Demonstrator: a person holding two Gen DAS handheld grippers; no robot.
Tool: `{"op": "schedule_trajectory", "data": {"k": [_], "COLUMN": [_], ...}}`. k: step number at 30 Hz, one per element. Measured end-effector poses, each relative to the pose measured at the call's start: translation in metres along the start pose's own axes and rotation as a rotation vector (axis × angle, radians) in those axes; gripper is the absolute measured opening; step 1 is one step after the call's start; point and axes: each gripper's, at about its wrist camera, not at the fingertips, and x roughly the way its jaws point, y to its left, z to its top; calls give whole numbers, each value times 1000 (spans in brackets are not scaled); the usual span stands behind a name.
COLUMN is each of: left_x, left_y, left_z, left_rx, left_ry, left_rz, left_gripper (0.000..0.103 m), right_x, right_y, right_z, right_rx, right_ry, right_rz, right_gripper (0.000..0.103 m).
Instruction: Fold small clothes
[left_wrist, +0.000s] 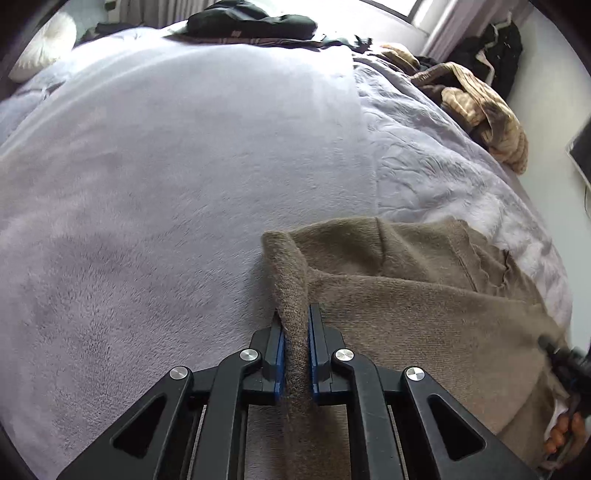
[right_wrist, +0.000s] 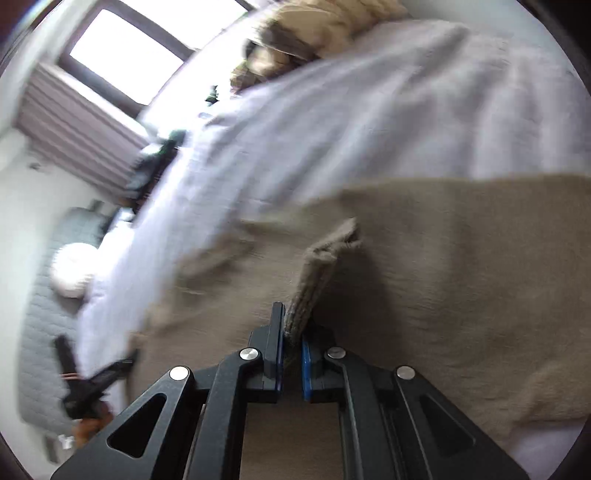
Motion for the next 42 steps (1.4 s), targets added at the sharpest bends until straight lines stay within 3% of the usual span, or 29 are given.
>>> {"op": "schedule_trajectory", "data": {"k": [2,4,6,8,9,12,17,18,19,20,21,24,28,36,38,40,42], "left_x": [-8,-24,-44,-57,-62,-69,-59,-55,-50,-46,-39,-31,-36,-49,-52,-56,-60], "left_y": [10,15,16,14,11,-4,-28,-32,-35,-36,-35,-28,-21,-31,-34,-39,-44], "left_z": [1,0,-3,-7,-9,-17,-31,-35,-38,-41,-46,-56,-60,-68,-71,-75,-81], "left_rx": [-59,-64,-28,16,36,101,162,171,179,185,199,216,198,215,220,224,229], "left_ry": [-8,-37,-98,-112,-113,-100,-68,-60,-49,-39,-20,-27,-25,-30,-27,-22,-17], "left_rz": [-12,55,85,64,56,24,34,48,69,90,133,152,128,172,172,171,168], "left_gripper": [20,57,64,64,64,64,64,64,64,64,65,77,77,77,77,77,77], "right_x": [-1,-13,-31,-44,-47,-48,-33,-25,-23,-21,-19,-16,-23,-48,-56,-63,-71], "right_y": [-15,-22,-26,-30,-30,-31,-29,-25,-27,-28,-30,-38,-37,-42,-44,-47,-49], "right_z": [-8,-14,-18,-19,-20,-17,-10,-7,-7,-7,-8,-14,-21,-30,-35,-39,-45], "right_rx": [37,42,39,49,55,85,137,145,148,137,130,164,137,136,130,140,146], "right_ry": [14,0,-20,-39,-42,-34,-20,-15,-6,1,3,-2,-16,-19,-17,-14,-18], "right_rz": [6,6,-39,-13,6,51,66,69,67,48,32,50,37,41,52,69,89], "right_gripper": [8,14,15,17,23,56,53,45,26,14,8,8,8,9,14,38,47]}}
